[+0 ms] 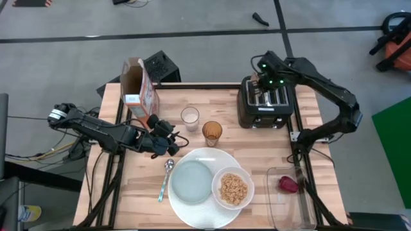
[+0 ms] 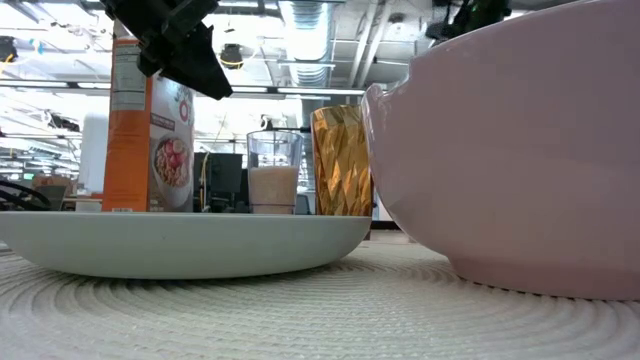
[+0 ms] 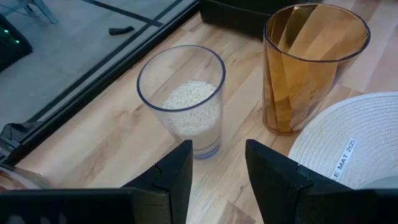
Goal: Arrange a breakfast setting
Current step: Put the toasted bread on the gray plate
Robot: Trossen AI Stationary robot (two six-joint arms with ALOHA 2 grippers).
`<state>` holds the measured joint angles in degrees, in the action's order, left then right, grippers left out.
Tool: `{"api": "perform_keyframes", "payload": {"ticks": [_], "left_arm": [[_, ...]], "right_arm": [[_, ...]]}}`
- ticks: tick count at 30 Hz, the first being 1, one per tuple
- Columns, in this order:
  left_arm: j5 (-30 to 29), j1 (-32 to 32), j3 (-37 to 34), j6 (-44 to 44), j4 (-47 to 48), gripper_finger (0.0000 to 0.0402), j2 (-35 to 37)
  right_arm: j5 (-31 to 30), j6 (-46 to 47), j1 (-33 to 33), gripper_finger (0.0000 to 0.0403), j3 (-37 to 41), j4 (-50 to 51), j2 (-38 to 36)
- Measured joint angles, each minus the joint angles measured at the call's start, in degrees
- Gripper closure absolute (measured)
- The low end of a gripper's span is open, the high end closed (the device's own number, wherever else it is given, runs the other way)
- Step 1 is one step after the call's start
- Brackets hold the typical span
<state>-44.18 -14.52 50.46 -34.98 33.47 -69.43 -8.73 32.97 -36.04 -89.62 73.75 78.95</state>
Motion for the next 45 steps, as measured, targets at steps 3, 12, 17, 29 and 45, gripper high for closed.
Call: {"api": "perform_keyframes", "payload": {"ticks": [3,12,17,29,45], "left_arm": [[0.02,0.0,0.0,0.02,0.0,0.0265,0.0],[0.31,0.0,0.0,0.02,0.0,0.0265,0.0],[0.31,0.0,0.0,0.49,0.01,0.0265,0.0],[0.39,0.0,0.04,2.99,0.0,0.0265,3.08],[6.4,0.0,0.07,5.35,-0.35,0.0265,4.79]], "right_arm": [[0.83,0.18,0.97,0.034,0.0,-0.75,-2.41],[2.0,1.53,9.15,0.034,0.0,-6.42,-8.72],[2.82,1.69,15.88,0.034,0.0,-12.35,-10.46],[2.82,1.94,31.89,0.034,0.02,-17.74,-6.55],[5.21,4.54,48.34,0.034,0.02,-25.36,9.53]]}}
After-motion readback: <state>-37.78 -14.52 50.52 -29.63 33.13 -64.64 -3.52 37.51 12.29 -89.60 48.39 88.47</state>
